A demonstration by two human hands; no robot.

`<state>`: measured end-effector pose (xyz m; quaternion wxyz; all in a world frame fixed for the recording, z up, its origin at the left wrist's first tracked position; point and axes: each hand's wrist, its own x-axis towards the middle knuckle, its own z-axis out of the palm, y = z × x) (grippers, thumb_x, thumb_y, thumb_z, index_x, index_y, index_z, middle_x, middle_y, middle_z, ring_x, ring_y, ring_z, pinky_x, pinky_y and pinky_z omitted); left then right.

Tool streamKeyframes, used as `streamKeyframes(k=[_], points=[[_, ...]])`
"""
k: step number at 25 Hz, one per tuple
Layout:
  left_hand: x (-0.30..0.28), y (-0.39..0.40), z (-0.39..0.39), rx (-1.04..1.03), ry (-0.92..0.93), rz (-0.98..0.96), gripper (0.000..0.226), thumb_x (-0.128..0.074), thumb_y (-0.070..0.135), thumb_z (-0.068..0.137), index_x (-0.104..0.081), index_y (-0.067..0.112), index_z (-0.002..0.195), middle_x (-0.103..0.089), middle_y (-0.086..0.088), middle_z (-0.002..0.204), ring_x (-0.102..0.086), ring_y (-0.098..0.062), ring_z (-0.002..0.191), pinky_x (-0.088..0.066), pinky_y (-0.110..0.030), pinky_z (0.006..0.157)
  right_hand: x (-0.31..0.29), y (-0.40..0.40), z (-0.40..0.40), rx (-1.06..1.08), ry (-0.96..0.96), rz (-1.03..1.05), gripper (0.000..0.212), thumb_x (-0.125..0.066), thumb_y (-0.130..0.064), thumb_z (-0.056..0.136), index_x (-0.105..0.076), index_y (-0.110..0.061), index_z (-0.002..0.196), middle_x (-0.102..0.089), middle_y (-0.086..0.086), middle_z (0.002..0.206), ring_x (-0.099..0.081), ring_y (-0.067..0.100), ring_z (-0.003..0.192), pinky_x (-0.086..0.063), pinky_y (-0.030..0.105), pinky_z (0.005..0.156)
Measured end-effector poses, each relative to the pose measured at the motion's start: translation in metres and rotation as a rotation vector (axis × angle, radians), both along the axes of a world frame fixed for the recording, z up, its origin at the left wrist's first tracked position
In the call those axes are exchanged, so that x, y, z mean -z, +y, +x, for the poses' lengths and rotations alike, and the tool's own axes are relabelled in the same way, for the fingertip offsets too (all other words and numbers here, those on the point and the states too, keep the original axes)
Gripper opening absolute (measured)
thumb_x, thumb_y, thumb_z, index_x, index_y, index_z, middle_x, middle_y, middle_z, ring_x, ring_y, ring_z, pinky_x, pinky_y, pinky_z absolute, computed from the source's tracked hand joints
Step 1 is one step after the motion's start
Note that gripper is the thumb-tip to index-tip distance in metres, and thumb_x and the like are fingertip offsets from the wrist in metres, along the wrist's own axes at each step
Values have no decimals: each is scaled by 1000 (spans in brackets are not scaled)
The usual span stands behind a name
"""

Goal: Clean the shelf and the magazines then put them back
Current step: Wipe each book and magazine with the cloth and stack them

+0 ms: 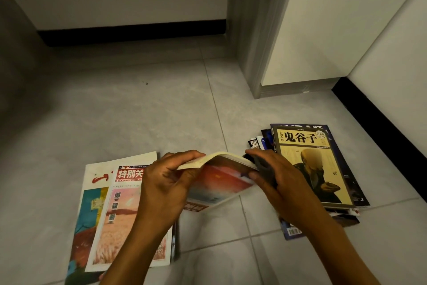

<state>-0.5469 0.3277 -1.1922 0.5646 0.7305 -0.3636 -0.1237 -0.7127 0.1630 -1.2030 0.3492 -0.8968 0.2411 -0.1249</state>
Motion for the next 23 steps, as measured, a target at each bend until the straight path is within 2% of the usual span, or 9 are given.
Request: streamKeyframes(k=[3,6,8,10,13,16,18,20,23], points=[[5,-1,3,11,-153,59,34,-61,36,86,-59,59,110,-60,39,104,-60,0,101,-48,-16,83,1,-4,-8,-13,94,142,31,-43,-56,83,-37,-49,112,-54,-21,104,-54,-6,93,-45,11,80],[16,-10,-11,-32,-225,55,31,-55,39,87,-57,51,115,-58,43,102,-56,6,101,-45,-29,91,23,6,-14,36,146,387,13,-53,-44,88,-51,-43,102,-62,-12,88,-60,-2,77,-51,17,69],[23,-19,-24,-92,-210,63,22,-57,38,87,-63,43,109,-58,31,111,-54,4,105,-44,-35,99,45,21,-17,234,13,570,12,-57,-39,87,-60,-30,94,-60,-1,75,-58,5,64,-50,18,59],[24,-23,-33,-119,-130,75,31,-54,42,88,-56,40,119,-55,22,122,-49,8,111,-37,-22,101,65,27,-25,538,-139,716,30,-60,-42,82,-63,-15,92,-57,8,68,-54,14,58,-48,21,52],[26,-24,-34,-78,128,72,28,-46,49,94,-50,51,122,-55,28,123,-50,12,112,-38,-8,87,80,13,-39,976,-348,985,30,-64,-37,87,-63,-9,95,-57,8,64,-52,16,51,-45,26,46],[42,-18,-33,-130,223,117,31,-43,59,86,-50,54,117,-60,22,122,-57,-1,111,-44,-22,92,89,-3,-42,1213,-542,1243,41,-65,-48,84,-61,-9,95,-57,4,59,-51,13,45,-44,24,41],[56,-13,-30,-142,311,133,36,-43,62,84,-52,54,117,-62,17,121,-60,-12,109,-48,-33,93,97,-14,-39,1351,-544,1260,53,-63,-59,83,-60,-10,104,-60,3,67,-55,14,51,-46,26,44],[64,-10,-25,-161,382,130,35,-49,60,89,-52,51,122,-61,13,124,-60,-17,111,-49,-32,90,99,-19,-38,1367,-545,1307,58,-59,-63,84,-60,-11,111,-62,4,75,-56,15,55,-46,26,46],[79,4,-4,-297,354,231,32,-53,37,96,-53,36,128,-57,9,122,-58,-11,99,-46,-27,79,98,3,-32,1199,-450,1417,51,-50,-55,93,-64,-10,110,-64,8,80,-52,16,56,-42,22,45]])
